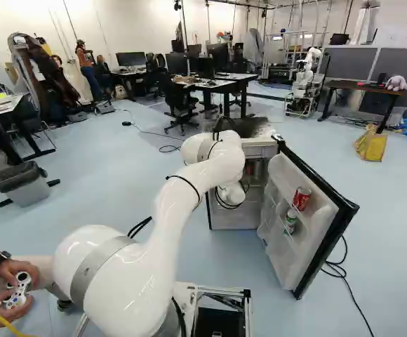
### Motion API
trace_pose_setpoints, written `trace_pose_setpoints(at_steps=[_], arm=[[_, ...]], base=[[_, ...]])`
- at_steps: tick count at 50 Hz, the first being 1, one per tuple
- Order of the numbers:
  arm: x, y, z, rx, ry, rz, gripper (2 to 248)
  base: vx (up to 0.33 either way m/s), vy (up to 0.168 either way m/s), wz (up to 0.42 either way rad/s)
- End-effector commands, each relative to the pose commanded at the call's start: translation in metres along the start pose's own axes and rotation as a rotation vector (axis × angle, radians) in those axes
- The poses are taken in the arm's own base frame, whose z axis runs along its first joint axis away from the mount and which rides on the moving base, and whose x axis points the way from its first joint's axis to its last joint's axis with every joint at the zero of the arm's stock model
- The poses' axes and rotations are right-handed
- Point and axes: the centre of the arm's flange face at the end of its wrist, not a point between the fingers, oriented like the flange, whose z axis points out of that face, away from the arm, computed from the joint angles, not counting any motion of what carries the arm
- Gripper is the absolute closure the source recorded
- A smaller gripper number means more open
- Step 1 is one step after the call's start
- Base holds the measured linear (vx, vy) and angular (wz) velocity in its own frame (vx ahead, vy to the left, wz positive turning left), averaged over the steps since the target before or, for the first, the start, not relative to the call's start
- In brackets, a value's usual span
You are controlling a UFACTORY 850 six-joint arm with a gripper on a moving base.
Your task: Grab a drink from the fridge
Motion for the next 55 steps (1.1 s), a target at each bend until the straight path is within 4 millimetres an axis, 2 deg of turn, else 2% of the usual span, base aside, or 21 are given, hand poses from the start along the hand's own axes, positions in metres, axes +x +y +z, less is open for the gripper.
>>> trace_pose_setpoints(at_steps=[27, 55], arm=[[-0.004, 0.004, 0.023, -0.004, 0.046, -0.029, 63], [-0.004, 0.003, 0.027, -0.002, 0.053, -0.034, 63]], base=[[0.0, 0.0, 0.0], [0.0, 0.0, 0.0]])
